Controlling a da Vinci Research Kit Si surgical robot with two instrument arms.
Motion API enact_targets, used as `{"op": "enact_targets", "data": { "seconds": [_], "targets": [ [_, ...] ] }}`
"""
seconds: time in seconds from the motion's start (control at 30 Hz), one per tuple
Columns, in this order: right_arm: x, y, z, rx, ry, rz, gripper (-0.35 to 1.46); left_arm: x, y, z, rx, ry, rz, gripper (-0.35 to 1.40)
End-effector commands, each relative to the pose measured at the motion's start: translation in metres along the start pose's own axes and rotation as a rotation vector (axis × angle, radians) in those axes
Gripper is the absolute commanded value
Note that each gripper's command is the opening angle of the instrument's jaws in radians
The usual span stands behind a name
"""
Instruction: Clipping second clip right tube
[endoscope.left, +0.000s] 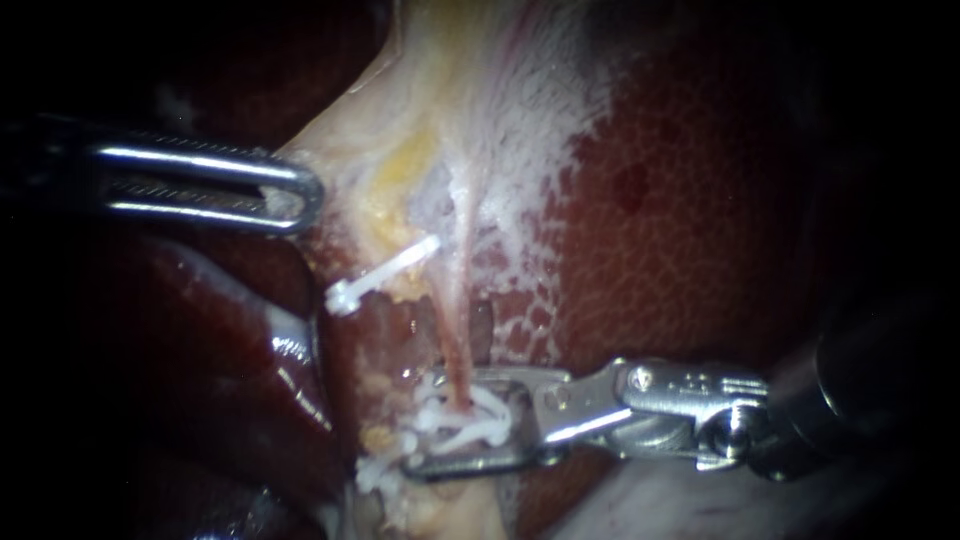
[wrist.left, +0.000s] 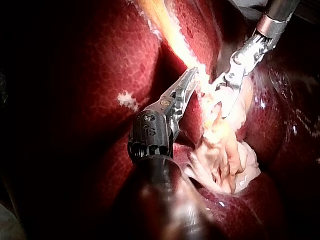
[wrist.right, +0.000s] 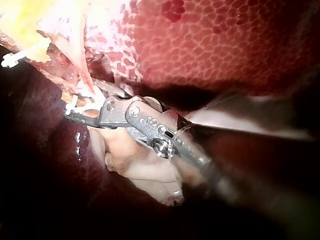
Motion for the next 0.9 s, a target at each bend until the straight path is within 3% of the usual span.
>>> {"op": "enact_targets", "data": {
  "seconds": [0.03,0.17,0.27,0.43,0.9],
  "targets": [
    [0.0,0.0,-0.0001,0.001,0.0,0.005,0.39,0.0,0.0,0.0,0.0,0.0,0.0,-0.35],
    [-0.0004,0.0002,-0.001,-0.004,0.002,0.063,-0.11,0.0,0.0,0.0,0.0,0.0,0.0,-0.35],
    [-0.0008,0.0007,-0.0018,-0.059,0.019,0.063,-0.25,0.0,0.0001,0.0,0.0,0.0,0.0,-0.35],
    [-0.0011,0.0014,-0.0021,-0.083,0.027,0.064,-0.29,0.0,0.0001,0.0,0.0,0.0,0.0,-0.35],
    [-0.0011,0.0012,-0.0021,-0.082,0.027,0.064,-0.28,0.0,0.0001,0.0001,0.0,0.0,0.0,-0.35]
  ]
}}
